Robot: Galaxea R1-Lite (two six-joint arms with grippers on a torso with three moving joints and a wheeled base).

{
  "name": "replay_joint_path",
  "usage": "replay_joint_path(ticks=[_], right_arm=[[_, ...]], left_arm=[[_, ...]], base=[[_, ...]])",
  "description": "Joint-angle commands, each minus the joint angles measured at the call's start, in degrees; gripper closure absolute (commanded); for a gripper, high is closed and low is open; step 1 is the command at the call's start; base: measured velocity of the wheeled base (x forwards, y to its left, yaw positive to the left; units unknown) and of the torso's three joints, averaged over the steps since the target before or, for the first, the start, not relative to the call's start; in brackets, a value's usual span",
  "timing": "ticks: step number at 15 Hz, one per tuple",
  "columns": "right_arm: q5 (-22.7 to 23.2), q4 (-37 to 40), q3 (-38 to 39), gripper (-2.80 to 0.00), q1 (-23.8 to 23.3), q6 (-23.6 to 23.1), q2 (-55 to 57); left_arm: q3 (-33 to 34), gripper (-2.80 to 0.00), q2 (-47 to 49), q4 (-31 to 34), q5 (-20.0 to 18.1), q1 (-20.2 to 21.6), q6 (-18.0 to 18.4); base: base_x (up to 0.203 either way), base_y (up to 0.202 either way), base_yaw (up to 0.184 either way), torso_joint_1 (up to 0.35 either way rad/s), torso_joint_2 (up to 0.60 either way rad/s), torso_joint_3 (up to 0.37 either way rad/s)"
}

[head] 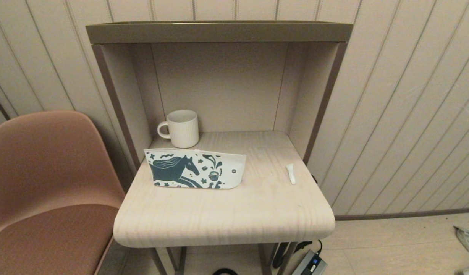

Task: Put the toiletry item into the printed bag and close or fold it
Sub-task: Pick up the storage bag

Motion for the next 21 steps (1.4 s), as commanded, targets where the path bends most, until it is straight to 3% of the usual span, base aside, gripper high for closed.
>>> replay_joint_path(ticks=[1,8,11,14,18,20,21], right_arm=[[0.0,-0.1,0.0,0.00,0.0,0.1,0.1],[0.1,-0.1,0.0,0.00,0.0,-0.1,0.1],[0.1,-0.1,0.0,0.00,0.0,-0.1,0.1],[0.1,-0.1,0.0,0.00,0.0,-0.1,0.1],[0.1,-0.1,0.0,0.00,-0.1,-0.1,0.1],[0.1,-0.1,0.0,0.00,0.0,-0.1,0.1],[0.0,-0.1,0.0,0.00,-0.1,-0.1,0.1]], left_arm=[[0.0,0.00,0.1,0.0,0.0,0.0,0.0],[-1.6,0.00,0.1,0.5,0.5,0.0,1.3],[-16.1,0.00,7.0,4.2,-3.3,-0.2,3.2],[-32.9,0.00,25.2,6.5,-17.9,-2.3,-0.2],[-45.4,0.00,48.3,5.1,-34.7,-3.6,-3.5],[-53.1,0.00,57.8,4.2,-45.9,-3.6,-4.5],[-55.8,0.00,60.5,3.5,-49.1,-3.5,-4.6]], base=[[0.000,0.000,0.000,0.000,0.00,0.000],[0.000,0.000,0.000,0.000,0.00,0.000],[0.000,0.000,0.000,0.000,0.00,0.000],[0.000,0.000,0.000,0.000,0.00,0.000],[0.000,0.000,0.000,0.000,0.00,0.000],[0.000,0.000,0.000,0.000,0.00,0.000],[0.000,0.000,0.000,0.000,0.00,0.000]])
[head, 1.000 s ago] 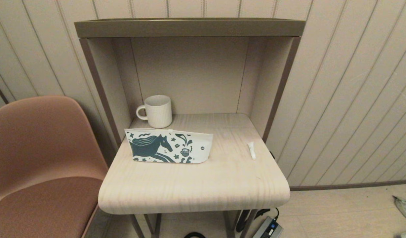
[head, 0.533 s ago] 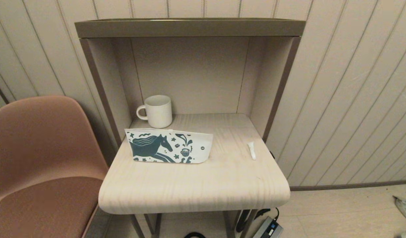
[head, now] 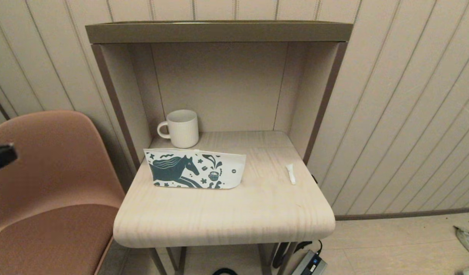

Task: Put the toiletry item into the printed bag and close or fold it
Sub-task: Pick up the storage bag

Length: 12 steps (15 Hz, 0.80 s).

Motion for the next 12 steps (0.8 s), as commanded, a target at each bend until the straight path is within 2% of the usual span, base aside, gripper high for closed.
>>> replay_joint_path(ticks=[1,2,4,5,6,10,11,12], right_arm=[[0.0,-0.1,0.0,0.00,-0.1,0.0,0.1],[0.0,-0.1,0.0,0.00,-0.1,0.0,0.1],[0.0,-0.1,0.0,0.00,-0.1,0.0,0.1],[0.0,-0.1,0.0,0.00,-0.1,0.0,0.1],[0.0,-0.1,0.0,0.00,0.0,0.0,0.1],[0.0,-0.1,0.0,0.00,0.0,0.0,0.1],[0.0,-0.1,0.0,0.00,-0.1,0.0,0.1],[0.0,-0.1,0.0,0.00,0.0,0.0,0.1]], left_arm=[[-6.2,0.00,13.3,-1.6,-8.2,0.3,0.7],[-6.2,0.00,14.6,-2.2,-8.9,1.6,4.7],[-4.4,0.00,16.2,-1.2,-9.4,7.2,16.5],[-3.1,0.00,17.3,-0.2,-9.5,8.9,20.3],[-1.2,0.00,18.3,-0.3,-9.5,9.2,21.6],[3.7,0.00,26.6,-2.4,-9.7,11.5,33.0],[4.3,-1.33,29.4,-3.6,-10.2,12.6,35.7],[4.7,-2.80,31.7,-4.9,-11.6,13.7,38.6]], base=[[0.000,0.000,0.000,0.000,0.00,0.000],[0.000,0.000,0.000,0.000,0.00,0.000],[0.000,0.000,0.000,0.000,0.00,0.000],[0.000,0.000,0.000,0.000,0.00,0.000],[0.000,0.000,0.000,0.000,0.00,0.000],[0.000,0.000,0.000,0.000,0.00,0.000],[0.000,0.000,0.000,0.000,0.00,0.000],[0.000,0.000,0.000,0.000,0.00,0.000]])
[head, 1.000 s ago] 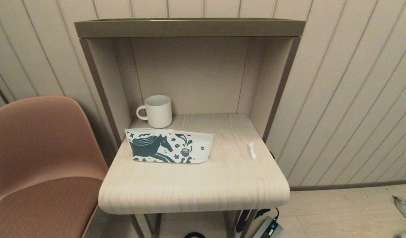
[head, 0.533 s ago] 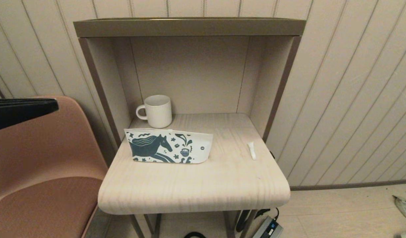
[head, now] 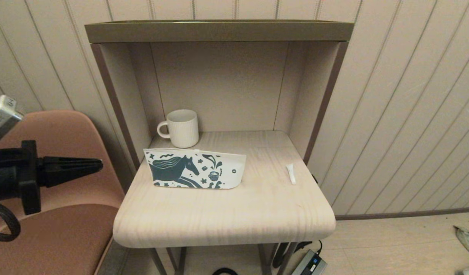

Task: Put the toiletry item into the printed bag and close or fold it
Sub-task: Pick up the storage bag

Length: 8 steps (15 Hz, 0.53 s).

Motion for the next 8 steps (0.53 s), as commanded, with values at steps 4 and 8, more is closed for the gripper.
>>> replay_joint_path(ticks=[4,8], right_arm=[[0.0,-0.1,0.0,0.00,-0.1,0.0,0.1],[0.0,-0.1,0.0,0.00,0.0,0.0,0.1]], left_arm=[[0.8,-2.80,10.8,-4.9,-7.3,4.6,8.7],[-2.7,-2.80,16.1,-6.0,-10.2,4.6,13.3]], base=[[0.000,0.000,0.000,0.000,0.00,0.000],[0.000,0.000,0.000,0.000,0.00,0.000]])
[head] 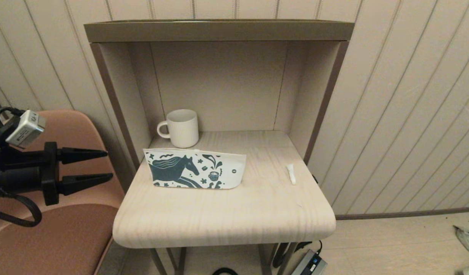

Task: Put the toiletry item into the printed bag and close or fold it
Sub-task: Pick up the storage bag

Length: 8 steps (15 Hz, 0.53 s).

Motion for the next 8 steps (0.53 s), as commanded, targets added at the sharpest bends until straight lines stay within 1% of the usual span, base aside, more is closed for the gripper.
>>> replay_joint_path(ticks=[1,3,6,8], right_arm=[[0.0,-0.1,0.0,0.00,0.0,0.0,0.1],[0.0,-0.1,0.0,0.00,0.0,0.0,0.1],[0.0,-0.1,0.0,0.00,-0.1,0.0,0.1],[0.0,-0.1,0.0,0.00,0.0,0.0,0.1]], left_arm=[[-2.4,-2.80,4.3,0.4,-0.6,-0.6,4.8],[-5.1,-2.80,6.4,2.1,-0.7,-2.9,5.9],[-5.6,-2.80,7.8,2.4,-0.8,-6.2,6.2],[-6.4,-2.80,9.0,2.4,-0.7,-7.7,6.3]], base=[[0.000,0.000,0.000,0.000,0.00,0.000],[0.000,0.000,0.000,0.000,0.00,0.000],[0.000,0.000,0.000,0.000,0.00,0.000],[0.000,0.000,0.000,0.000,0.00,0.000]])
